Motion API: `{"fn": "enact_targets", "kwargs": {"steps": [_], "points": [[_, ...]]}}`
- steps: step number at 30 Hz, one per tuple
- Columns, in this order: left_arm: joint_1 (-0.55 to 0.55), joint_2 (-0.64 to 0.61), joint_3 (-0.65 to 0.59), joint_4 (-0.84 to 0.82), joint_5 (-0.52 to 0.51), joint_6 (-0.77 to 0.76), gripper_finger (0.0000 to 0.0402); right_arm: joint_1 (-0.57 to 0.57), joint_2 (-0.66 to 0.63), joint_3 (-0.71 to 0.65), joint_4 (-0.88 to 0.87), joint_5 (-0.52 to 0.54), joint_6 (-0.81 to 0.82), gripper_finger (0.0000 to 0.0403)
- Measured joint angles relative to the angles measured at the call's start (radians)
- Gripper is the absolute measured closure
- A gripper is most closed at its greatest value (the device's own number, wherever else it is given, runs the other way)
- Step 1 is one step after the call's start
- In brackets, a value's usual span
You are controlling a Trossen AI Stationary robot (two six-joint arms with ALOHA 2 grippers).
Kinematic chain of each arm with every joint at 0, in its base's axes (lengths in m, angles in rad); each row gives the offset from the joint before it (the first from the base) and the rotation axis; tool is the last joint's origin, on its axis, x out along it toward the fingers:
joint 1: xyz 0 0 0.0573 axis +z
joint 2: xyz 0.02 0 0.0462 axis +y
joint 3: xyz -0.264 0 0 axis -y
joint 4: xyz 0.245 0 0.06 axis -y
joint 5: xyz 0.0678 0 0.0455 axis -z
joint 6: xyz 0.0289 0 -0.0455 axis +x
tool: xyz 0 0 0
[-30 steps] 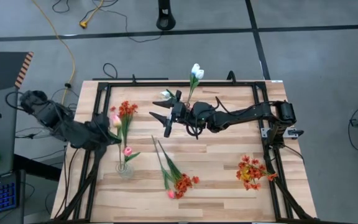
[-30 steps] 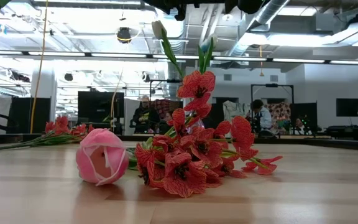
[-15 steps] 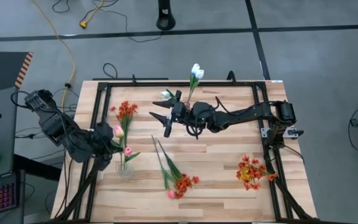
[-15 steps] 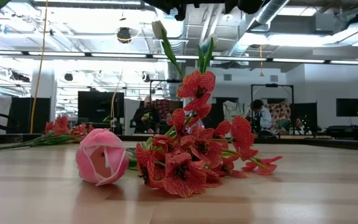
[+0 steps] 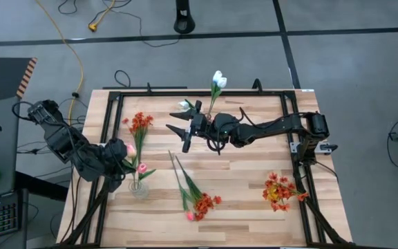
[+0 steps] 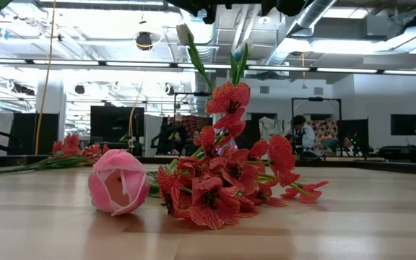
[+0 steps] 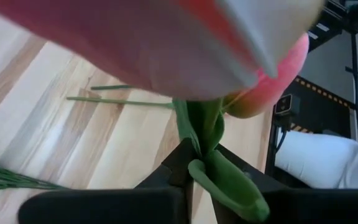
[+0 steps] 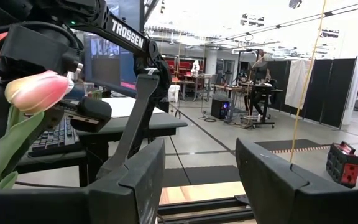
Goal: Sort flowers into vase by color
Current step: Put left pink flower into the transparent vase, then put left orange flower bouquet into the yellow vase
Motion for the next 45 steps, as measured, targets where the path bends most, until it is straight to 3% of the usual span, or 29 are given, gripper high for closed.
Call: {"fn": "enact_targets", "kwargs": {"steps": [9,15,24,39,45], "points": [[0.0,0.0,0.0,0.001,0.009,0.014,0.0305,0.0,0.0,0.0,0.009,0.0,0.0,0.0181],[0.001,-0.002,0.0,-0.007,0.127,0.058,0.0257,0.0,0.0,0.0,0.014,0.0,0.0,0.0182],[0.001,-0.018,0.0,-0.133,0.164,-0.016,0.0264,0.0,0.0,0.0,0.016,0.0,0.0,0.0182],[0.001,-0.181,0.001,-0.116,-0.001,-0.029,0.0288,0.0,0.0,0.0,0.015,0.0,-0.009,0.0182],[0.001,-0.243,0.001,-0.117,-0.195,-0.035,0.0288,0.0,-0.056,-0.001,-0.091,0.0,-0.008,0.0182]]}}
